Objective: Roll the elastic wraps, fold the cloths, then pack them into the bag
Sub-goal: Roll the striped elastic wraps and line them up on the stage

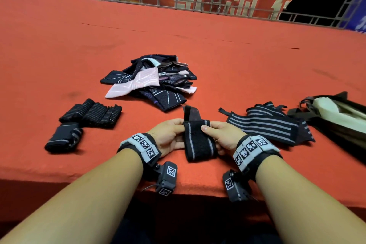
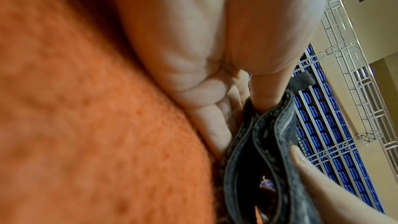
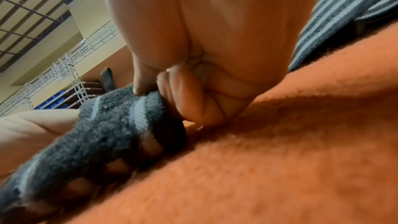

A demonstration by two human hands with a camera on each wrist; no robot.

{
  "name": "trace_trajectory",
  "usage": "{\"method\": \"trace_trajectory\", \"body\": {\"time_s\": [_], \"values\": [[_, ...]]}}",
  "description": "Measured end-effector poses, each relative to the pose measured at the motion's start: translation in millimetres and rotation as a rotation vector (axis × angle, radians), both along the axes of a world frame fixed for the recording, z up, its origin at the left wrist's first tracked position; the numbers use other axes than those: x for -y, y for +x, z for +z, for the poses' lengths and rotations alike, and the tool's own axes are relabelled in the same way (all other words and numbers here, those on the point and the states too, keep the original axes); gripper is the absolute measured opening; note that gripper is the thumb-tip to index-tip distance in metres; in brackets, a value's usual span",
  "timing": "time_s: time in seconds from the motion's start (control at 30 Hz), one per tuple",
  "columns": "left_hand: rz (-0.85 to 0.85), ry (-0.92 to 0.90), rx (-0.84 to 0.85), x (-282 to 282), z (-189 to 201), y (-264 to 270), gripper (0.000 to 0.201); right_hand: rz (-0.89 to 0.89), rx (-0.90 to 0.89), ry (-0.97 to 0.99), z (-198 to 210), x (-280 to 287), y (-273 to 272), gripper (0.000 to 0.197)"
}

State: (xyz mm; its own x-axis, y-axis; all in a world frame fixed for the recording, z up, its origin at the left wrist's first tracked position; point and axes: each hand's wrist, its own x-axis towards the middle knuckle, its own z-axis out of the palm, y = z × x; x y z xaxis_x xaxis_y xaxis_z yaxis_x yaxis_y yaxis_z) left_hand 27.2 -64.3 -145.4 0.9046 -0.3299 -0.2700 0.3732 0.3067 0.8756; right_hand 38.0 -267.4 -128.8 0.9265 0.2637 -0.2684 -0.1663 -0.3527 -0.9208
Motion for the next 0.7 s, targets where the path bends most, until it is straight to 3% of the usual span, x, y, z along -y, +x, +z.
{"method": "trace_trajectory", "body": {"time_s": [0.3,0.47,0.7], "values": [[-0.018,-0.016,-0.073,-4.1,7.1,-4.5,0.025,-0.042,0.029,-0.143,-5.0,0.4,3.7,0.041],[0.007,0.038,0.008,3.0,2.1,-5.4,0.042,-0.069,0.063,-0.239,-2.0,-1.5,2.6,0.042],[-0.013,0.066,0.027,2.8,1.1,-3.3,0.039,0.008,0.0,0.0,1.2,-2.7,-1.8,0.042]]}}
